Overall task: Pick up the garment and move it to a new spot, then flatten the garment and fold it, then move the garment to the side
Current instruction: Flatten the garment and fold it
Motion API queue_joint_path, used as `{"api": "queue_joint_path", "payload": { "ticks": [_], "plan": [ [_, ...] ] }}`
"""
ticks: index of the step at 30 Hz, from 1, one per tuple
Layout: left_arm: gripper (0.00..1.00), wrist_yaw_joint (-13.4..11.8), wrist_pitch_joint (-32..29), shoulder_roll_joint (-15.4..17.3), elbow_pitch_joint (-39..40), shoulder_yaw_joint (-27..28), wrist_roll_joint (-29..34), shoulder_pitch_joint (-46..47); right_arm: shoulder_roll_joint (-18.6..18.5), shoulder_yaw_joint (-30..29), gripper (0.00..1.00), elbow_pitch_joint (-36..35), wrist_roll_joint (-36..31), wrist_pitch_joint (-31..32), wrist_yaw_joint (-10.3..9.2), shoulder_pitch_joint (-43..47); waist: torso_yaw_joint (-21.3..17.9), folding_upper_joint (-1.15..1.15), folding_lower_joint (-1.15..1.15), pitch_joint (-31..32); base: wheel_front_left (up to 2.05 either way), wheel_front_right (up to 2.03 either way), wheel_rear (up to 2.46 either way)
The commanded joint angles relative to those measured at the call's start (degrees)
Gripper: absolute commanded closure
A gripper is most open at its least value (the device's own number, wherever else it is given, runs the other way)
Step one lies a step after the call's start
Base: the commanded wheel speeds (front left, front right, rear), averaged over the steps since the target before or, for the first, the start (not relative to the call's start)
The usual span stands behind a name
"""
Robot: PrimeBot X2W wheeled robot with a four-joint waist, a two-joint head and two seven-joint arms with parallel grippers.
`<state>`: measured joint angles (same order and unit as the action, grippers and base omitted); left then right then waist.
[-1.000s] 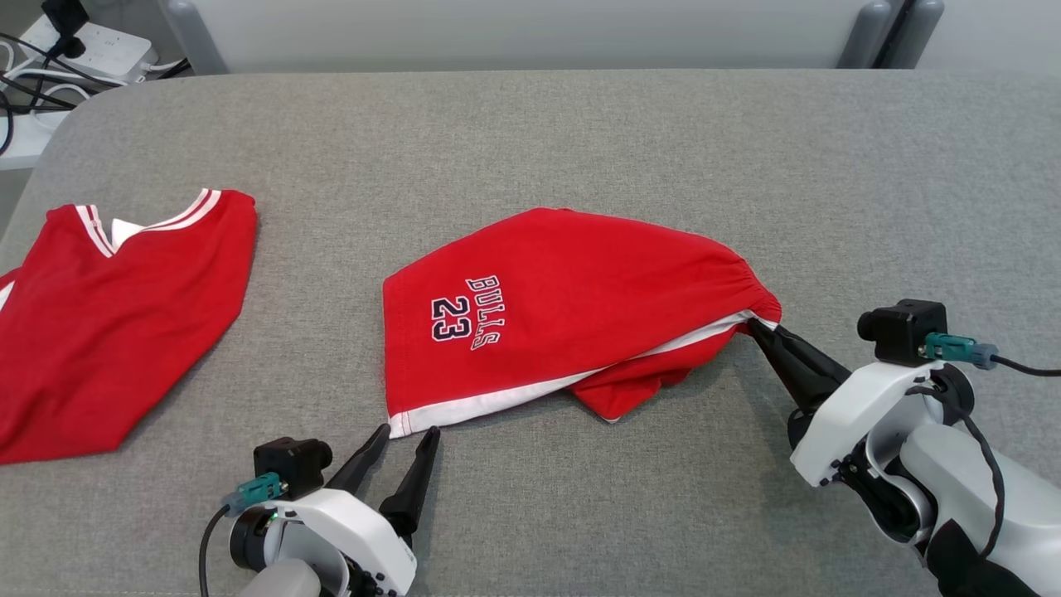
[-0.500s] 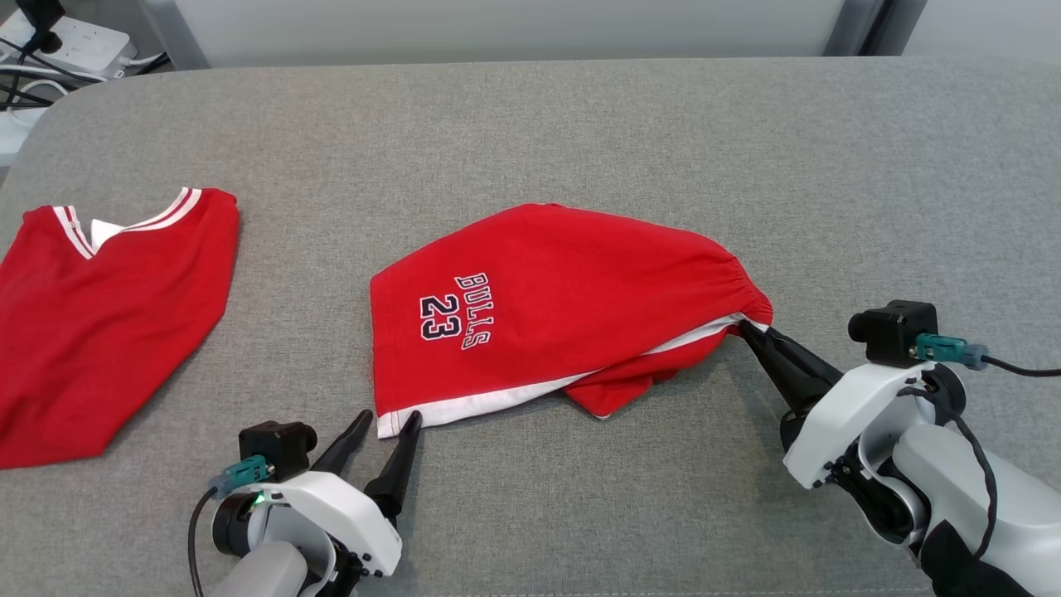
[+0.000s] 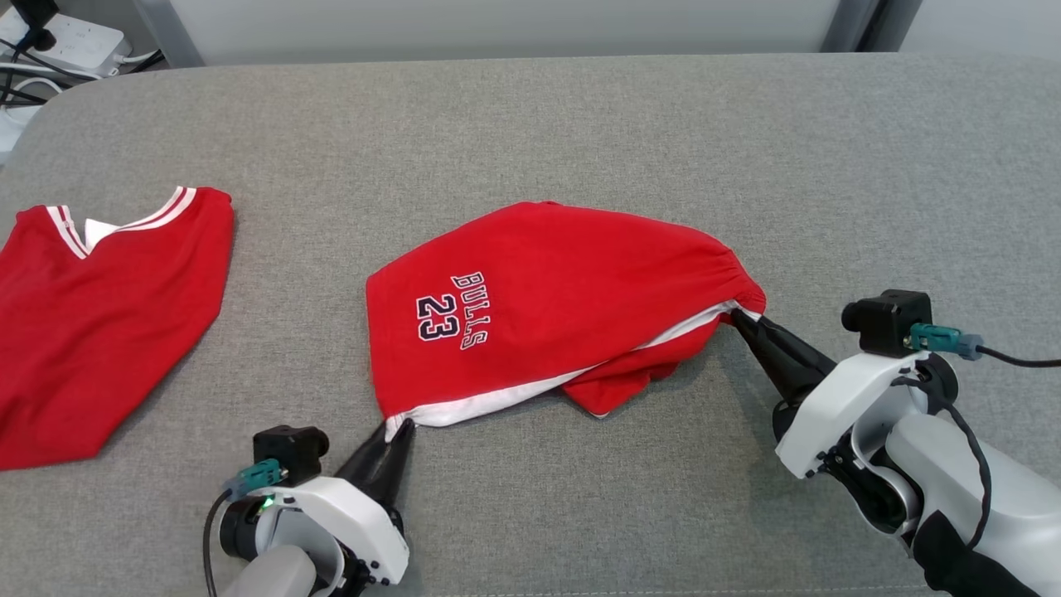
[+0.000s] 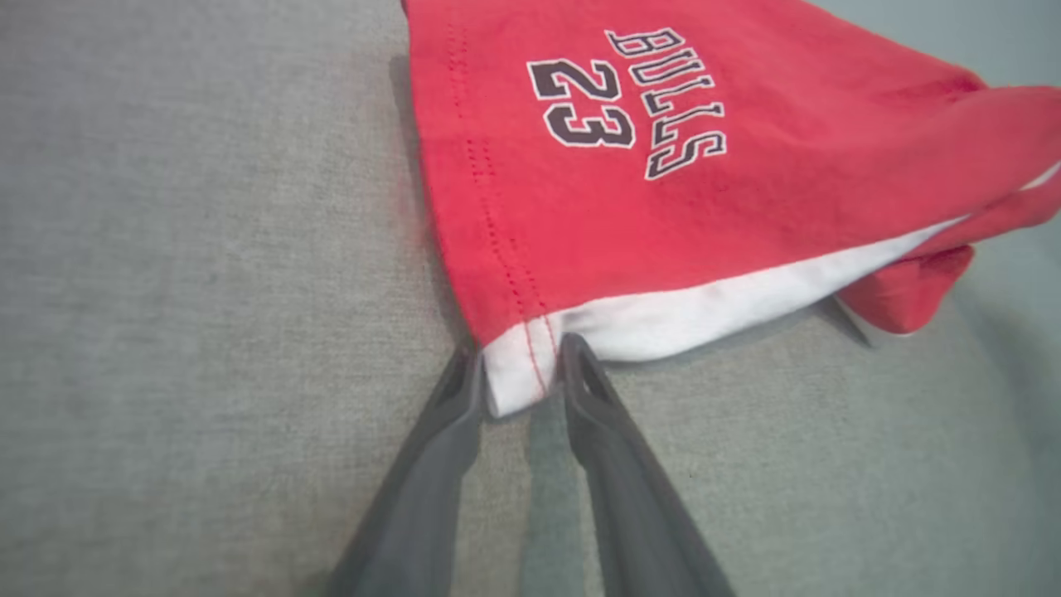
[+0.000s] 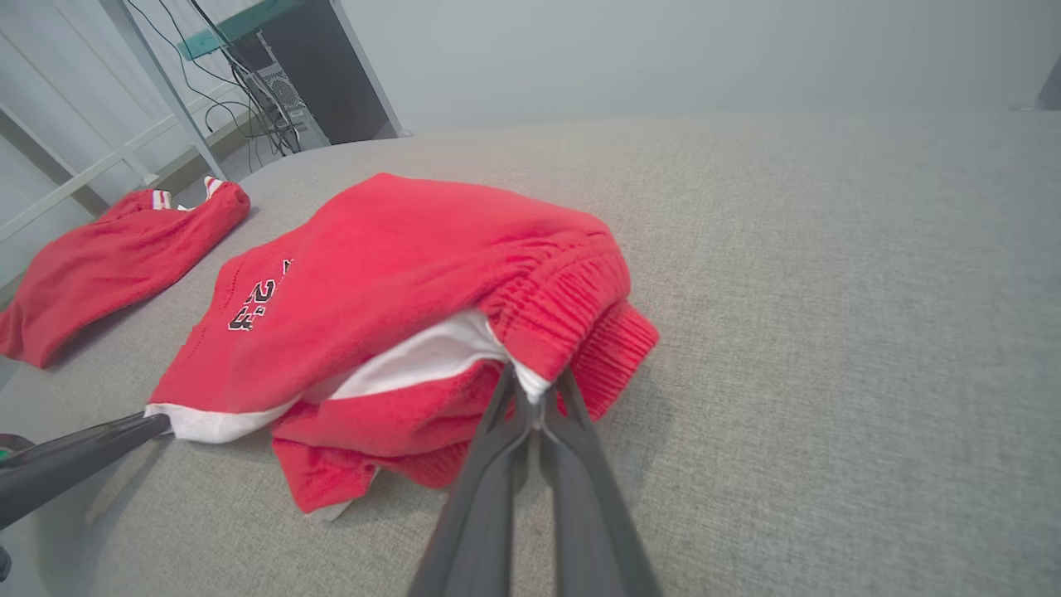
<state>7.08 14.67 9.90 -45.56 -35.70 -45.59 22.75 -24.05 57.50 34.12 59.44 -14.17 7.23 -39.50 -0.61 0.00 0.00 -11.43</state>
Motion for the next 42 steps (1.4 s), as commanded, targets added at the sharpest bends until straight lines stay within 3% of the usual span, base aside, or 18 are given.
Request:
{"api": "queue_joint_path", "payload": {
  "ticks": [1, 8, 13, 19, 26, 33, 38, 42],
  "plan": [
    [1.0, 0.41, 0.33, 0.76, -0.12, 0.4, -0.47, 1.95, -0.45, -0.33, 1.0, -1.07, -0.68, -0.83, 0.25, -0.08, -0.04, 0.0, 0.0, -0.05, 0.0, 0.0, 0.0],
    [1.0, 0.41, 0.33, 2.28, 2.27, 0.04, -4.61, 4.98, 0.16, -0.87, 1.0, -2.42, 0.78, -0.83, 0.25, -0.81, 0.01, 0.0, 0.0, 0.45, 0.0, 0.0, 0.0],
    [1.0, 0.41, 0.31, 6.18, 8.63, 0.64, -8.79, 9.06, 0.05, -0.33, 1.0, -4.16, 3.35, -0.83, 0.25, -2.84, 0.92, 0.0, 0.0, 1.76, 0.0, 0.0, 0.0],
    [1.0, 0.41, -2.79, 12.0, 11.52, -0.14, -17.18, 17.59, 0.09, 1.79, 1.0, -8.41, 13.01, 2.98, 0.25, -8.73, 1.31, 0.0, 0.0, 2.27, 0.0, 0.0, 0.0],
    [1.0, 0.41, -7.53, 15.73, 11.41, -1.8, -22.02, 26.65, 0.37, 0.23, 1.0, -9.07, 19.75, 3.9, 0.25, -17.01, 0.93, 0.0, 0.0, 1.0, 0.0, 0.0, 0.0],
    [1.0, 0.41, -0.54, 16.72, 11.35, -0.57, -20.64, 37.97, 2.62, -4.16, 1.0, -2.29, 19.44, -0.04, 0.25, -27.95, 1.24, 0.0, 0.0, 1.31, 0.0, 0.0, 0.0],
    [1.0, 0.41, 0.18, 16.4, 12.59, -2.08, -21.86, 34.99, 1.61, -3.25, 1.0, -2.96, 20.84, 0.01, 0.25, -26.79, 2.3, 0.0, 0.0, 3.98, 0.0, 0.0, 0.0],
    [1.0, 0.41, -2.07, 17.45, 13.88, -6.69, -26.42, 25.91, -1.72, 1.63, 1.0, -6.58, 24.98, 6.12, 0.25, -19.84, 2.93, 0.0, 0.0, 6.44, 0.0, 0.0, 0.0]
  ]
}}
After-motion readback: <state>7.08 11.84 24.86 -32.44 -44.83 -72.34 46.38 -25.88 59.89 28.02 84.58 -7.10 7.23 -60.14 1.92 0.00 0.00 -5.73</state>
